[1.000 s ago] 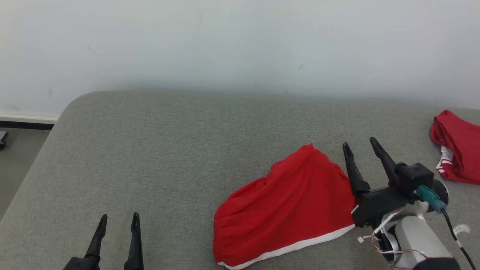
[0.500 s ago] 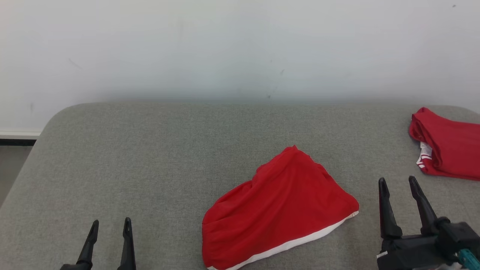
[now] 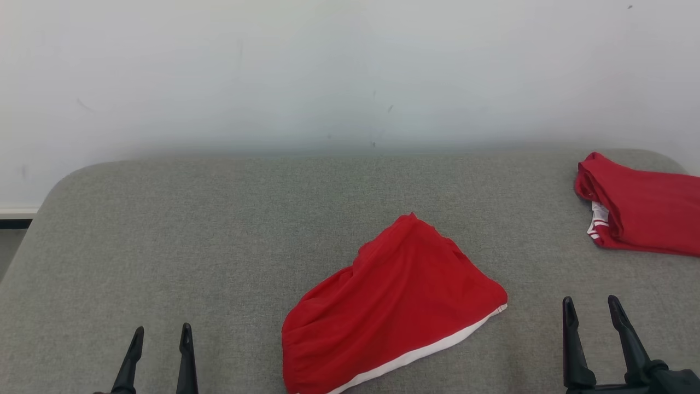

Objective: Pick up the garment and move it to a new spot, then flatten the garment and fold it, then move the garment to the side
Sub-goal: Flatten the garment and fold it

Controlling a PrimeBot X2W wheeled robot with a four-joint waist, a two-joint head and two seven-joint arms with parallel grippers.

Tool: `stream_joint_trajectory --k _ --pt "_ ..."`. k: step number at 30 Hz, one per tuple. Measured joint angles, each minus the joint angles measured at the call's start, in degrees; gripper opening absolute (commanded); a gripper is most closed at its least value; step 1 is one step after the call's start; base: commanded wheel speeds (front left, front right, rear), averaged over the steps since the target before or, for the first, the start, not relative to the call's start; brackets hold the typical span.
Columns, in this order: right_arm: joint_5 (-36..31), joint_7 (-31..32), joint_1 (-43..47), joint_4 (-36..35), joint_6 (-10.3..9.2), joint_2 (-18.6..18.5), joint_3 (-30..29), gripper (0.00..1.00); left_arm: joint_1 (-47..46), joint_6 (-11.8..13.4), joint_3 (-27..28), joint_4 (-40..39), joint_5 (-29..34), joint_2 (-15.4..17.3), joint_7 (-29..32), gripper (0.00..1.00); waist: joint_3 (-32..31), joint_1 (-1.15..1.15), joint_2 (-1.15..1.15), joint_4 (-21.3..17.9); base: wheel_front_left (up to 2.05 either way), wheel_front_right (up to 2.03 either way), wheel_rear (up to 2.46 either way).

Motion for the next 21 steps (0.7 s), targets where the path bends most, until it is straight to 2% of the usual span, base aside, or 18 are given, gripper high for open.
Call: stream_joint_trajectory --k 10,21 --pt "0.25 0.44 -0.42 3.01 0.00 -1.09 0.93 1.00 0.53 -1.04 -3.26 2.20 0.41 0.42 0.01 1.00 0.57 0.00 0.00 0.80 0.00 0.00 0.00" --pt "0.91 1.89 -6.41 14.89 0.00 -5.20 2.14 1.00 -0.26 -2.37 -16.36 16.38 -1.53 0.05 0.67 1.00 2.85 0.00 0.00 1.68 0.00 0.00 0.00"
